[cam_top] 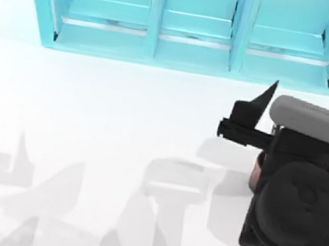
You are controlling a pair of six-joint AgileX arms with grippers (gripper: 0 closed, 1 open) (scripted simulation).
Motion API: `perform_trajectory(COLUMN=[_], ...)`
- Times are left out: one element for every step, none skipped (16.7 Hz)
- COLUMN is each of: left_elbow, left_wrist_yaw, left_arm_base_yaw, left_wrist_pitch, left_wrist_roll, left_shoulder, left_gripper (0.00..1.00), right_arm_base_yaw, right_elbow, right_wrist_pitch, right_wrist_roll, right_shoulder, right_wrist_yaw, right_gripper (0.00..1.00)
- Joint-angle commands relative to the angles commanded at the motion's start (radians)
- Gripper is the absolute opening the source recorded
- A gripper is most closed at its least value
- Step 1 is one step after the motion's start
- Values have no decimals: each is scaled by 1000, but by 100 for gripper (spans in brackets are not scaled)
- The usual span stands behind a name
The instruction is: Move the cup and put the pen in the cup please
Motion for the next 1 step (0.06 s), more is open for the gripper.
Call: perform_trajectory(left_elbow=[0], left_wrist_yaw=[0], left_arm_base_yaw=[0], left_wrist_pitch=[0], left_wrist_roll=[0], left_shoulder=[0], left_gripper=[100], right_arm_base_yaw=[0], right_elbow=[0], right_wrist_pitch=[0], right_wrist_roll=[0], right_shoulder=[0], right_wrist_yaw=[0], right_gripper=[100])
